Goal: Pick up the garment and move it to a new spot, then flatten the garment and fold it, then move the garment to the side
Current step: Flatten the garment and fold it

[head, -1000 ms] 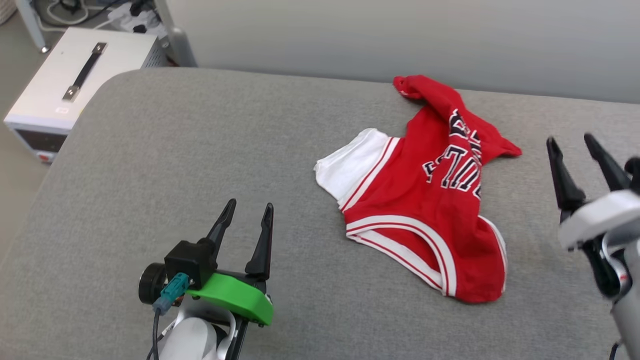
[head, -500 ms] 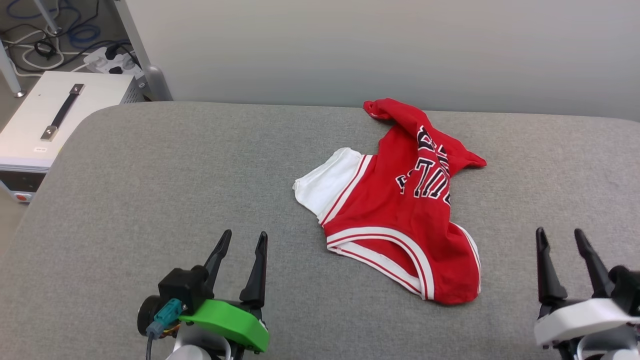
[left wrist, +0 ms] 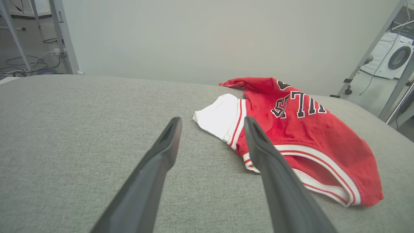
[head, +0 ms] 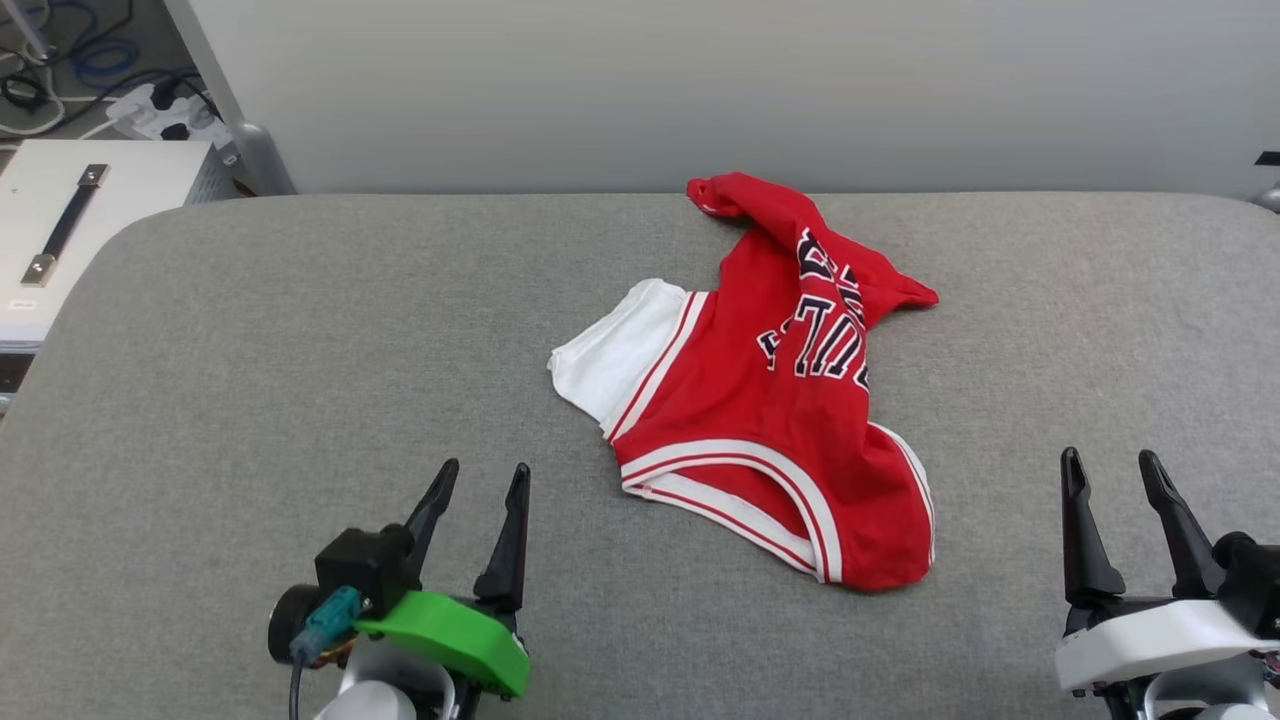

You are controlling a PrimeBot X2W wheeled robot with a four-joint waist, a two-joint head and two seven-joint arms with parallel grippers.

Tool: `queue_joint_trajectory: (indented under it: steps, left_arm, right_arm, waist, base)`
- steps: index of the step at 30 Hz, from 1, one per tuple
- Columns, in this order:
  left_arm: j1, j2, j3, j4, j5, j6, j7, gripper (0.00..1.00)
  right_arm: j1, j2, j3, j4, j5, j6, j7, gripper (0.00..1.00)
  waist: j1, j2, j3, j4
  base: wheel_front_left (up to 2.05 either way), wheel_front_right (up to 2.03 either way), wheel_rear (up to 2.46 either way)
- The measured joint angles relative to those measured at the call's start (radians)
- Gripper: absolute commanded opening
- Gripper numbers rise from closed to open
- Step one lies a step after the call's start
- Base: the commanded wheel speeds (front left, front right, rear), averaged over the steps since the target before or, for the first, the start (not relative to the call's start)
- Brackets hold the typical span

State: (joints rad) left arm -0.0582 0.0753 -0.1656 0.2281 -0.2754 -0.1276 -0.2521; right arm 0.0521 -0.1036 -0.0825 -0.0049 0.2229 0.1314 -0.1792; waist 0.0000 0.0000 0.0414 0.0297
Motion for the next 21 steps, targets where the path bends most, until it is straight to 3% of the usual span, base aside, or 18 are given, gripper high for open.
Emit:
queue_joint_trajectory:
  steps: [2, 6, 10, 16, 21]
  left_arm:
    - [-0.039, 0.022, -0.012, 0.018, 0.0, 0.0, 0.05, 1.0]
    - [-0.185, 0.077, -0.064, 0.04, -0.029, 0.0, 0.249, 1.0]
    - [-0.365, 0.163, -0.151, 0.065, -0.107, 0.0, 0.488, 1.0]
    - [-0.576, 0.246, -0.198, 0.147, -0.235, 0.0, 0.782, 1.0]
    - [-0.667, 0.284, -0.215, 0.225, -0.241, 0.0, 0.912, 1.0]
  right_arm:
    - [-0.002, 0.004, 0.002, -0.016, 0.004, 0.0, 0.008, 1.0]
    - [-0.013, 0.006, 0.0, -0.051, 0.003, 0.0, 0.024, 1.0]
    - [-0.033, 0.01, 0.003, -0.071, 0.0, 0.0, 0.034, 1.0]
    - [-0.067, 0.017, 0.025, -0.072, -0.001, 0.0, 0.034, 1.0]
    - [-0.09, 0.025, 0.043, -0.063, -0.001, 0.0, 0.023, 1.0]
  waist:
    - [0.0, 0.0, 0.014, -0.01]
    - [0.0, 0.0, 0.051, -0.034]
    - [0.0, 0.0, 0.096, -0.057]
    - [0.0, 0.0, 0.164, -0.1]
    - [0.0, 0.0, 0.213, -0.137]
  base:
    - [0.0, 0.0, 0.0]
    - [0.0, 0.0, 0.0]
    - [0.0, 0.0, 0.0]
    - [0.0, 0.0, 0.0]
    - [0.0, 0.0, 0.0]
